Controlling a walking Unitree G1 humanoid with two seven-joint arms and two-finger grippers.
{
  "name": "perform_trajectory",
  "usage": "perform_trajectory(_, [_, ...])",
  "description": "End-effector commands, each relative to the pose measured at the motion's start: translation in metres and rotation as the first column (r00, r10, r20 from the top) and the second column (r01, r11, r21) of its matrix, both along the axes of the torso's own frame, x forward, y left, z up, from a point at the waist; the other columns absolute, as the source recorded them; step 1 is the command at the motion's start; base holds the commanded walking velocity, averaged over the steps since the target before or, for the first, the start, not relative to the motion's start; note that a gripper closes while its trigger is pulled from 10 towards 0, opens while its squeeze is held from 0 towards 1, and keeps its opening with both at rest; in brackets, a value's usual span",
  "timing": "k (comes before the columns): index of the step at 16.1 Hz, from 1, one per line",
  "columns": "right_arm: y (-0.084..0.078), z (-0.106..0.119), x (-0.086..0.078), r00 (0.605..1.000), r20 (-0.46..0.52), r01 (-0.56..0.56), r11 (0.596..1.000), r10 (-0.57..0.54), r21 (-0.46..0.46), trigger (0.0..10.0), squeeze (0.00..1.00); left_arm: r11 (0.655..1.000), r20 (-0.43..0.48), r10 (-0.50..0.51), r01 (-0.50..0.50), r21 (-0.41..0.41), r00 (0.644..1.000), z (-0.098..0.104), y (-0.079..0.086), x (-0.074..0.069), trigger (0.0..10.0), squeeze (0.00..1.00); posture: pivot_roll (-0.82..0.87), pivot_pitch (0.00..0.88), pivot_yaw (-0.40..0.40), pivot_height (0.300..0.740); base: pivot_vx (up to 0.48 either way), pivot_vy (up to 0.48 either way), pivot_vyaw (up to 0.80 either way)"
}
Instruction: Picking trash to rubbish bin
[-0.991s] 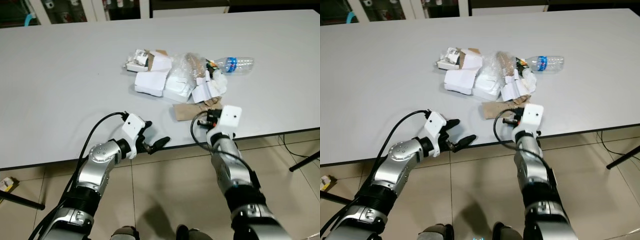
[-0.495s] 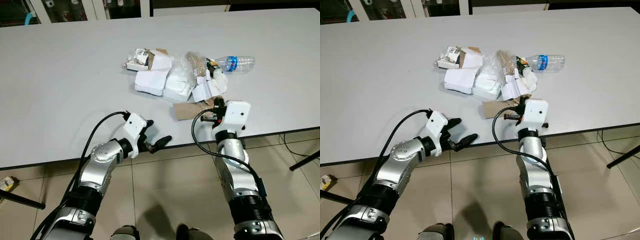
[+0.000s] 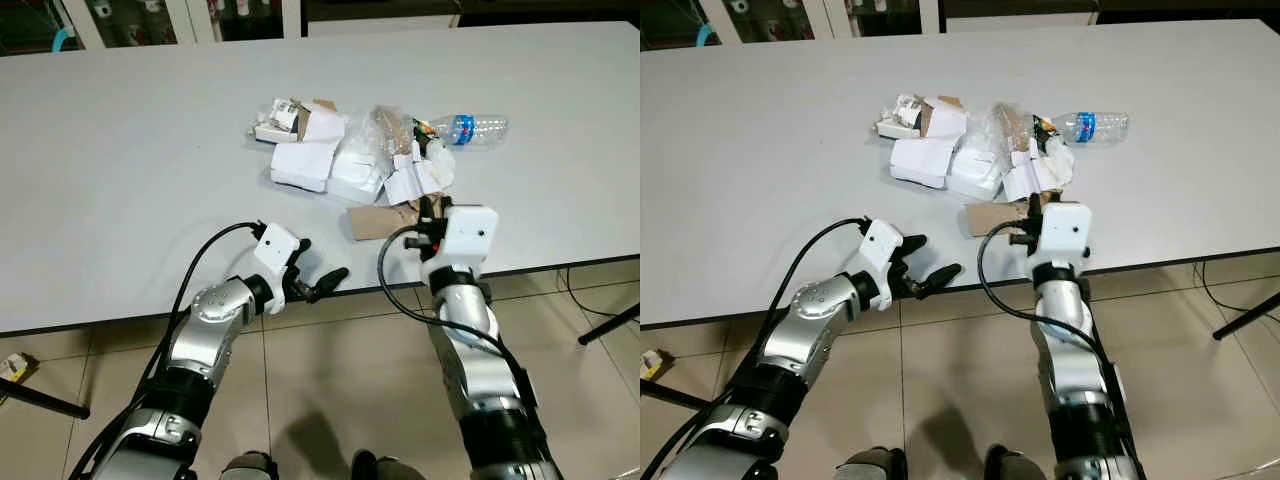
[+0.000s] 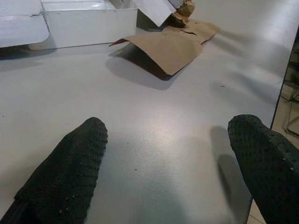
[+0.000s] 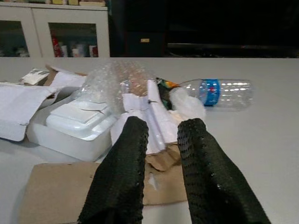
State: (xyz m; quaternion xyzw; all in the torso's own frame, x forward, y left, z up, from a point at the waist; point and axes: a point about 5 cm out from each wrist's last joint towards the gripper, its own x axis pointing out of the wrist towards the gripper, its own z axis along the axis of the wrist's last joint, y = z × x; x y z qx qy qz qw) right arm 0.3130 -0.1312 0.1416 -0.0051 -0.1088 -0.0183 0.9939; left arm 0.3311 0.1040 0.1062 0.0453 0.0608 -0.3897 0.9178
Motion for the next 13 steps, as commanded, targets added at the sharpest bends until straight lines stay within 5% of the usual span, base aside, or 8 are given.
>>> perform_trajectory(1, [-0.005,0.001,-0.004,1.0,0.002,0.029,1.0,-0.029,-0.002,10.0,1.0,1.0,-0.055,0.019,-0.019,0.009,0.998,-0.01,0.001,-0.002,10.0,0.0,0.26,0.117,-0.024,0.74,0.0,0.0,0.0])
perform_trajectory(11, [-0.035,0.003,-0.034,0.986,-0.017,0.166,0.986,-0.166,-0.024,10.0,1.0,0.998,-0.047,0.063,-0.063,0.005,0.997,-0.009,-0.006,0.005,10.0,0.0,0.22,0.103,-0.027,0.74,0.0,0.0,0.0])
perform_trajectory(13, [-0.039,0.001,-0.038,0.982,-0.032,0.183,0.983,-0.184,-0.032,10.0,1.0,0.996,-0.05,0.089,-0.089,0.006,0.995,-0.009,-0.006,0.008,10.0,0.0,0.21,0.098,-0.029,0.74,0.0,0.0,-0.78])
